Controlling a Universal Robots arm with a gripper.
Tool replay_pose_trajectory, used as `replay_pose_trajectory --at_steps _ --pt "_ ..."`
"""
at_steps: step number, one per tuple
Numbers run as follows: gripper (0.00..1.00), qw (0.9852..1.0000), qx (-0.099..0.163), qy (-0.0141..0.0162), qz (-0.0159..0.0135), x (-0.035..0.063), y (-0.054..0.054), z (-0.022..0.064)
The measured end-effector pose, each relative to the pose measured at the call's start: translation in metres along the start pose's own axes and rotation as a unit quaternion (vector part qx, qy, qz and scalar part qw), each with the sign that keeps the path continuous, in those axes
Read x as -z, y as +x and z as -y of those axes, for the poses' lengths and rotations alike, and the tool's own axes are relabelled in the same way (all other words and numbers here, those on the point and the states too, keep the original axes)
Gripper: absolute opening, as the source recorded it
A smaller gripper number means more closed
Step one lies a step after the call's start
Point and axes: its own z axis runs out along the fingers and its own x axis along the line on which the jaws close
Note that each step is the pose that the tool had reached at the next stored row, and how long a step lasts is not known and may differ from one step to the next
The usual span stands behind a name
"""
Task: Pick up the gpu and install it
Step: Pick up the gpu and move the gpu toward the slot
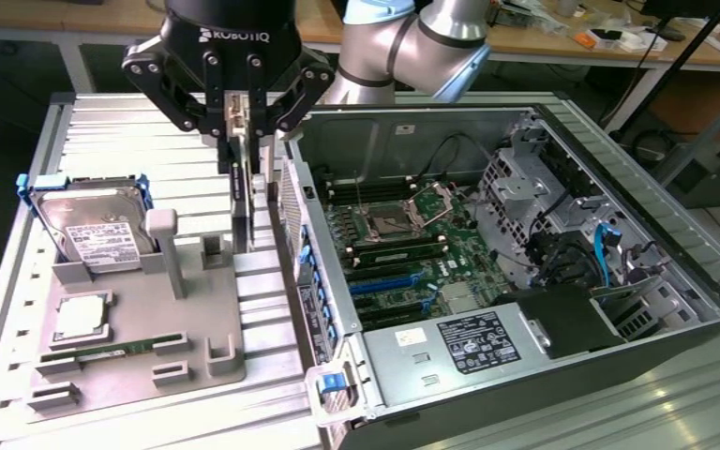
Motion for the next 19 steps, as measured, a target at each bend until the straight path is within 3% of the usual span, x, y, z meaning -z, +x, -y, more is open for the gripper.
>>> replay_pose_trajectory --at_steps 19 --pt "0.27 1.0 0.0 0.0 -0.0003 0.0 -0.025 -0.0014"
